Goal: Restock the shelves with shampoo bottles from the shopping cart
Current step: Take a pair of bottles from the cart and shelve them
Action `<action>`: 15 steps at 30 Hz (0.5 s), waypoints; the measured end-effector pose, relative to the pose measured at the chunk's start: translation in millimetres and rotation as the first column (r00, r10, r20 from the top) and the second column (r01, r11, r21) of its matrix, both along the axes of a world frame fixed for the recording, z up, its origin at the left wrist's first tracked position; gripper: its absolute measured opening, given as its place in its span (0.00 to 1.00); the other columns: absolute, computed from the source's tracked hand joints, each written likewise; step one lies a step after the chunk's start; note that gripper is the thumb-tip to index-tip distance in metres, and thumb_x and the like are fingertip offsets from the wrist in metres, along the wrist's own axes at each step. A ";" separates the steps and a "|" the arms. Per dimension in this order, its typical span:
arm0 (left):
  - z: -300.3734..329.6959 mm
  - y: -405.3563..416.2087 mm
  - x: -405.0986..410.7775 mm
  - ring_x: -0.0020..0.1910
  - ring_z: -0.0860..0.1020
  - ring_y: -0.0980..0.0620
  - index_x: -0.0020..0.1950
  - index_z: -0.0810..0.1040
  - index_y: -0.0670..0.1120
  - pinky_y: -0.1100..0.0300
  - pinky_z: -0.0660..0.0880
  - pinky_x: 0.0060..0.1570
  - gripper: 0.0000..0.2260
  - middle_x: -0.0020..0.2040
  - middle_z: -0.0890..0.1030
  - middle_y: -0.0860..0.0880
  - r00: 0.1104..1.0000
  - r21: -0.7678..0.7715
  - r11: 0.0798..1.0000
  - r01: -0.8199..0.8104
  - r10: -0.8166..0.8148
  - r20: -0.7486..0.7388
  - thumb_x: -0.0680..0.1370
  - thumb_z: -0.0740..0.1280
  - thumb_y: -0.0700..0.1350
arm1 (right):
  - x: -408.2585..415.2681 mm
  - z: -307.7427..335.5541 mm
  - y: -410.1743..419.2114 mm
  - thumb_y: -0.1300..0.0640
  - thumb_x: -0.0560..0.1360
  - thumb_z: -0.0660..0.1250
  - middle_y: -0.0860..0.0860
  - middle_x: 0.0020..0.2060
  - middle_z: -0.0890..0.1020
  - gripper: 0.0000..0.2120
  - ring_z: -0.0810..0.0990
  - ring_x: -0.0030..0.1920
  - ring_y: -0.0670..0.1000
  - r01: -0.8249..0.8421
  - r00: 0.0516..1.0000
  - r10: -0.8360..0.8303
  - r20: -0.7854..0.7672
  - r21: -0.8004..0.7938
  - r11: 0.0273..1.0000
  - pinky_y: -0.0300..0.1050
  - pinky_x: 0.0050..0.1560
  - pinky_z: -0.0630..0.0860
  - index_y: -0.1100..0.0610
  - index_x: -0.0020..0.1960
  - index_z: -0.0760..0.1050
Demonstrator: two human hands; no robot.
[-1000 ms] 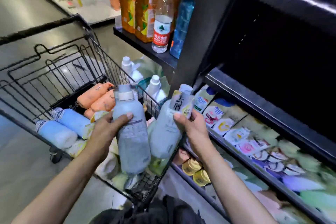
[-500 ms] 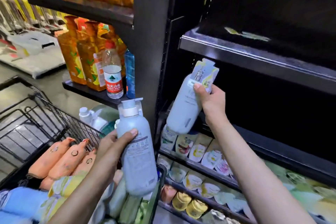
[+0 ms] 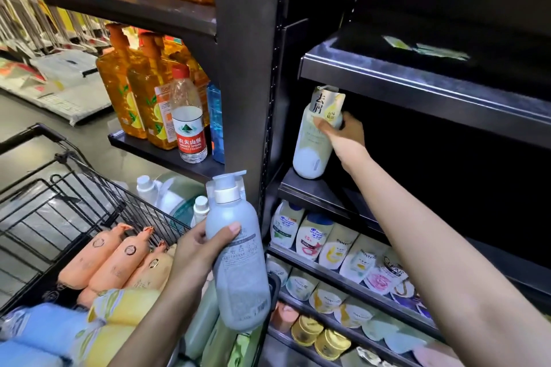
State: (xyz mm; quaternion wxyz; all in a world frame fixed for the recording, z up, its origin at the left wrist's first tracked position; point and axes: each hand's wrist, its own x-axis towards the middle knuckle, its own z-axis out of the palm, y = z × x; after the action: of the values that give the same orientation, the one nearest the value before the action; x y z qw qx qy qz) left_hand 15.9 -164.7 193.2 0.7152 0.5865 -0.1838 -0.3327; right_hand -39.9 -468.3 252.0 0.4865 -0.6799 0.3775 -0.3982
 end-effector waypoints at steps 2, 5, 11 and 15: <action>-0.3 2.2 0.0 0.35 0.83 0.52 0.46 0.80 0.41 0.65 0.76 0.31 0.24 0.38 0.85 0.46 1.000 0.005 1.000 -0.013 0.013 -0.004 0.58 0.73 0.56 | 2.3 -0.3 -3.1 0.57 0.71 0.74 0.52 0.49 0.81 0.15 0.80 0.47 0.51 0.010 0.999 -0.010 -0.036 -0.006 1.000 0.44 0.48 0.77 0.59 0.55 0.75; 0.0 3.0 -0.7 0.34 0.82 0.53 0.46 0.80 0.40 0.66 0.76 0.31 0.20 0.37 0.84 0.46 1.000 0.012 1.000 -0.001 0.001 -0.003 0.61 0.76 0.52 | 0.6 -0.6 -3.8 0.56 0.73 0.72 0.50 0.50 0.79 0.17 0.80 0.50 0.50 -0.021 0.996 0.020 -0.085 -0.008 1.000 0.41 0.48 0.74 0.60 0.59 0.74; 4.9 -4.9 -3.5 0.35 0.83 0.52 0.50 0.80 0.39 0.66 0.75 0.31 0.17 0.39 0.85 0.46 1.000 -0.001 1.000 0.022 -0.022 -0.005 0.66 0.75 0.46 | -30.7 -19.8 50.4 0.51 0.74 0.70 0.53 0.61 0.75 0.25 0.75 0.60 0.50 0.183 0.983 -0.183 -0.019 -0.027 0.983 0.48 0.64 0.72 0.57 0.68 0.67; 11.2 -20.5 -2.9 0.35 0.82 0.53 0.53 0.79 0.37 0.66 0.74 0.29 0.21 0.40 0.84 0.45 1.000 -0.011 1.000 0.025 -0.025 0.013 0.65 0.75 0.47 | -80.1 -56.8 174.9 0.46 0.74 0.65 0.45 0.61 0.72 0.24 0.71 0.63 0.41 -0.115 0.992 0.105 -0.073 -0.141 0.983 0.39 0.65 0.68 0.50 0.67 0.66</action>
State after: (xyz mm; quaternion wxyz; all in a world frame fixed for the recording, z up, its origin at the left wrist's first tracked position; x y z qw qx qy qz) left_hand 13.0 -185.2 204.3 0.7130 0.5822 -0.1976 -0.3370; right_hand -120.0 -293.5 195.2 0.4446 -0.7459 0.3249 -0.3748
